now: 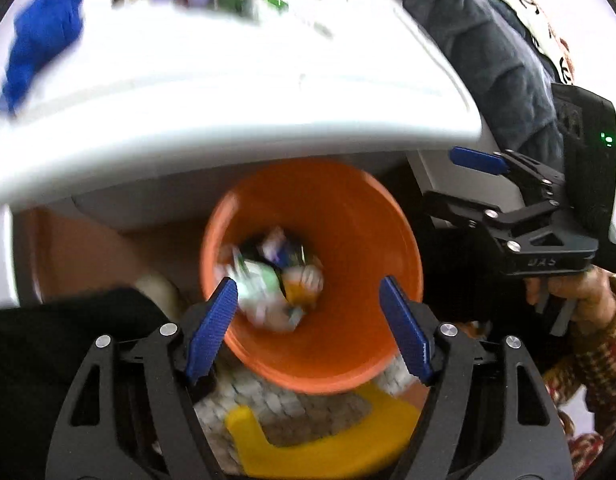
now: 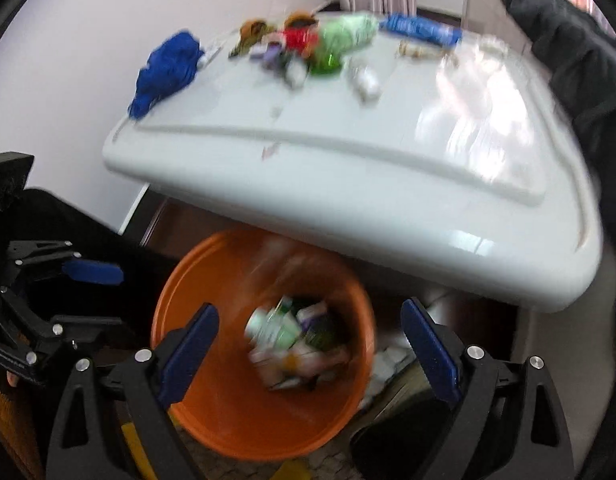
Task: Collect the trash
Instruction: 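Release the jar, duck toy and green bottle into the orange bucket, then grasp the green spray bottle with the left tool while the right tool grasps the clear spray bottle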
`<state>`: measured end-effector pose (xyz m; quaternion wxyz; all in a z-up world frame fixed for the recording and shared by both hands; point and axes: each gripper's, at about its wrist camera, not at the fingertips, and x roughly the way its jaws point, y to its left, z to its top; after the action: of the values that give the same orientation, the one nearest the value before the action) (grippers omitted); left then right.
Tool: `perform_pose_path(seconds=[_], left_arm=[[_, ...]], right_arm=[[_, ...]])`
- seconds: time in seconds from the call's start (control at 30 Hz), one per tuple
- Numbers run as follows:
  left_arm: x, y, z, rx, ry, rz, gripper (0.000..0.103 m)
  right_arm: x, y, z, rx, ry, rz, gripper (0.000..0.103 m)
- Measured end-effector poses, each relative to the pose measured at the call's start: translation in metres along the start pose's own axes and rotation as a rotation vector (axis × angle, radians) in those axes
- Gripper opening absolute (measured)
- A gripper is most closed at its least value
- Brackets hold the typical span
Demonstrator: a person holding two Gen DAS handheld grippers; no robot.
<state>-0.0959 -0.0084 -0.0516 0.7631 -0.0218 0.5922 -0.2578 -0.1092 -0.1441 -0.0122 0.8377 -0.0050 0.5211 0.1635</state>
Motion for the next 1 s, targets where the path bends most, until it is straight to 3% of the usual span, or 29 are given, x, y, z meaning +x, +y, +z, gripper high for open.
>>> perform_pose_path(seconds=[0.2, 0.3, 0.4, 0.47, 0.6, 0.67, 1.0], left_arm=[[-0.016, -0.002, 0.076, 0.007, -0.171, 0.074, 0.075], [-0.011, 0.000, 0.117, 0.002, -0.253, 0.135, 0.077], [0.001, 0.008, 0.145, -0.003, -0.325, 0.229, 0.077], [0.011, 0.017, 0.153, -0.028, -0.323, 0.227, 0.077], [0.022, 0.033, 0.157, -0.095, -0.286, 0.200, 0.077], [0.018, 0.033, 0.156, -0.103, -0.297, 0.191, 0.077], [0.016, 0.047, 0.148, -0.152, -0.274, 0.152, 0.077]], right_arm=[[-0.013, -0.015, 0.086, -0.104, -0.137, -0.101, 0.091], [0.003, -0.031, 0.127, -0.085, -0.183, -0.131, 0.095], [0.027, -0.044, 0.146, -0.063, -0.180, -0.164, 0.095], [0.047, -0.048, 0.151, -0.058, -0.159, -0.175, 0.095], [0.083, -0.042, 0.155, -0.112, -0.116, -0.177, 0.077], [0.092, -0.034, 0.156, -0.136, -0.105, -0.170, 0.074], [0.114, -0.021, 0.166, -0.162, -0.069, -0.159, 0.074]])
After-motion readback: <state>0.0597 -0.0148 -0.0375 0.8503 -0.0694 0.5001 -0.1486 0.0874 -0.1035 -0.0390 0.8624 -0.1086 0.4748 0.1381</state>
